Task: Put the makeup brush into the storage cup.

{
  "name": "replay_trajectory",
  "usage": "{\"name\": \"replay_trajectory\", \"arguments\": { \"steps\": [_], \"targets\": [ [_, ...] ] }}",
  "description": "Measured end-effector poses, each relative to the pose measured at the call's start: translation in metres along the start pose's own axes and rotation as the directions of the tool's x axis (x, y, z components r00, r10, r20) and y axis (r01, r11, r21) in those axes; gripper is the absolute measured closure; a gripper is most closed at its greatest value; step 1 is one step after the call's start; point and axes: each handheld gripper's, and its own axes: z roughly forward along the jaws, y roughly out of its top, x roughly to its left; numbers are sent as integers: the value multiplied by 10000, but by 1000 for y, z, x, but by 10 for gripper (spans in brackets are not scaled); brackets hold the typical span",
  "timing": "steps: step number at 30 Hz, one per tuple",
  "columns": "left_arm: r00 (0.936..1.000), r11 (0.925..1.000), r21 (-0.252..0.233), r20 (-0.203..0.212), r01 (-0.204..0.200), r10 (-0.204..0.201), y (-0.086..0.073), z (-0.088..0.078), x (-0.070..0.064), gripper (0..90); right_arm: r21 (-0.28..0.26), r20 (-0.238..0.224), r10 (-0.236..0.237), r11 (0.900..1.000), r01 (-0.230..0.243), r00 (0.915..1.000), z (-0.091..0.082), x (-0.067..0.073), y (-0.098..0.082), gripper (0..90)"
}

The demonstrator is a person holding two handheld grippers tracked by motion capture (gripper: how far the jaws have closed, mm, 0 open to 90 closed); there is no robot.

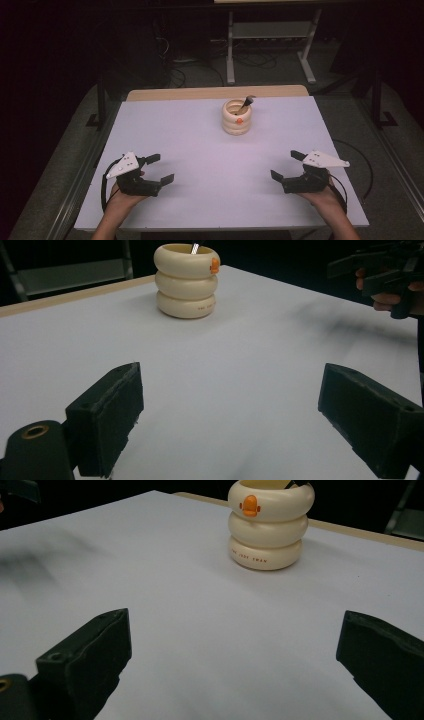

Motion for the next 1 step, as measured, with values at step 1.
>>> {"name": "replay_trajectory", "arguments": {
  "steps": [1],
  "targets": [
    [10000, 10000, 0, 0, 0, 0, 0, 0, 0, 105, -6, 2, -10, 10000, 10, 10000, 0, 0, 0, 7]
  ]
}}
